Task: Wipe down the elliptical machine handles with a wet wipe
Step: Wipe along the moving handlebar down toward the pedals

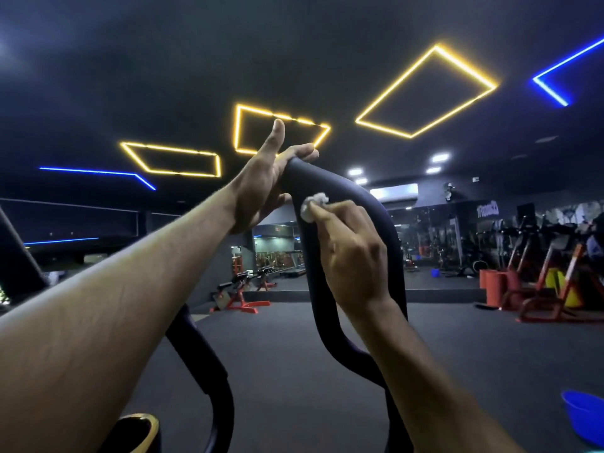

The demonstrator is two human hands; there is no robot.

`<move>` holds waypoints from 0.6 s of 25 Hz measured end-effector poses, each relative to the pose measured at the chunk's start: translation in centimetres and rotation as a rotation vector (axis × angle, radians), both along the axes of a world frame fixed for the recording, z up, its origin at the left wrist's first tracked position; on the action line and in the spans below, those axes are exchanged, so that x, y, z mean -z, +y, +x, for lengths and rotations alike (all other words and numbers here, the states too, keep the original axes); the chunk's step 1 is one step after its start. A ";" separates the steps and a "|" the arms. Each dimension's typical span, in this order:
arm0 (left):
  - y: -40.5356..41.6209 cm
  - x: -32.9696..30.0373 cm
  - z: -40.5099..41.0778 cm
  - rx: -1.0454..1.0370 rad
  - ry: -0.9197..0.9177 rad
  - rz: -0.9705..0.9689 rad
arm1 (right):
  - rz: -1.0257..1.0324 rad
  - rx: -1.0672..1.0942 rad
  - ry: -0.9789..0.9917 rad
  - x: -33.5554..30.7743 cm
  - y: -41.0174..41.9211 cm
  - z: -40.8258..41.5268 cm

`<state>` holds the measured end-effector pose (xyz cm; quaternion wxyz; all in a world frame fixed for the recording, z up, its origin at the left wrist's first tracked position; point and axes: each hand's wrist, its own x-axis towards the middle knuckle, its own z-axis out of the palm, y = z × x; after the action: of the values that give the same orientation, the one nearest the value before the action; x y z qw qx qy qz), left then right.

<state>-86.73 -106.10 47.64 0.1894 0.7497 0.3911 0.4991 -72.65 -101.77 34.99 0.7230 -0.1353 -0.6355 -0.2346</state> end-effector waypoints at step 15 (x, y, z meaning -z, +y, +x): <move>-0.6 0.1 0.5 -0.020 -0.014 0.012 | -0.022 0.127 -0.226 -1.2 -0.1 1.9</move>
<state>-86.20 -106.66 47.52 0.1825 0.7436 0.3941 0.5084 -70.74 -101.90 36.15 0.6290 -0.1559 -0.7056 -0.2867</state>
